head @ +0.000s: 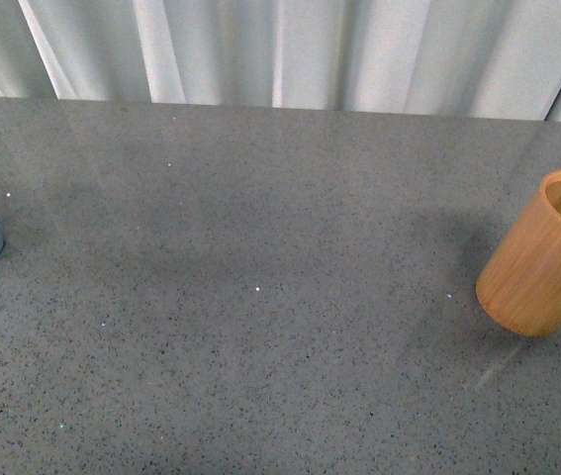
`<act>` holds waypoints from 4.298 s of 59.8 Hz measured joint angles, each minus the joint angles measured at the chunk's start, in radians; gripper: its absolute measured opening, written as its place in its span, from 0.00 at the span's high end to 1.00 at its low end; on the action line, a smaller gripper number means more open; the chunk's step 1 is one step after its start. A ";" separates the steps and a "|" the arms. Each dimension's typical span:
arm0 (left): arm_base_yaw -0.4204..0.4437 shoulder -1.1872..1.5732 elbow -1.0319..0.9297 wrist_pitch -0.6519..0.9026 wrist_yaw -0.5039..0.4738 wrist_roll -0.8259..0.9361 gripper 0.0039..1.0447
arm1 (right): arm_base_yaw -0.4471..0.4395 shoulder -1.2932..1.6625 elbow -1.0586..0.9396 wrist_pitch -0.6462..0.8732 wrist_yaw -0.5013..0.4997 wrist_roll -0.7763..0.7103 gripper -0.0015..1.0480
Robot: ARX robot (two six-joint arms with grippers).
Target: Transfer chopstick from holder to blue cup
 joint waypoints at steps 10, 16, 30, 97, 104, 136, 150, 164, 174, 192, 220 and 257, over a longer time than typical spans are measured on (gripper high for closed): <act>-0.005 0.089 0.075 -0.023 -0.022 -0.004 0.06 | 0.000 0.000 0.000 0.000 0.000 0.000 0.10; -0.014 0.126 0.098 -0.026 -0.041 -0.010 0.06 | 0.000 0.000 0.000 0.000 0.000 0.000 0.10; -0.039 0.199 0.153 -0.028 -0.074 -0.026 0.06 | 0.000 0.000 0.000 0.000 0.000 0.000 0.10; -0.147 0.349 0.193 -0.053 -0.070 0.025 0.80 | 0.000 0.000 0.000 0.000 0.000 0.000 0.10; -0.163 0.333 0.172 -0.060 -0.063 0.052 0.97 | 0.000 0.000 0.000 0.000 0.000 0.000 0.10; -0.448 0.197 0.275 -0.221 -0.010 0.114 0.97 | 0.000 0.000 0.000 0.000 0.000 0.000 0.10; -0.664 0.229 0.333 -0.234 -0.023 0.077 0.97 | 0.000 0.000 0.000 0.000 0.000 0.000 0.10; -0.790 0.314 0.351 -0.234 -0.046 0.052 0.97 | 0.000 0.000 0.000 0.000 0.000 0.000 0.10; -0.834 0.361 0.355 -0.224 -0.050 0.025 0.97 | 0.000 0.000 0.000 0.000 0.000 0.000 0.10; -0.869 0.428 0.385 -0.200 -0.068 -0.011 0.97 | 0.000 0.000 0.000 0.000 0.000 0.000 0.10; -0.888 0.456 0.357 -0.138 -0.060 -0.078 0.97 | 0.000 0.000 0.000 0.000 0.000 0.000 0.10; -0.925 0.463 0.364 -0.161 -0.066 -0.111 0.62 | 0.000 0.000 0.000 0.000 0.000 0.000 0.10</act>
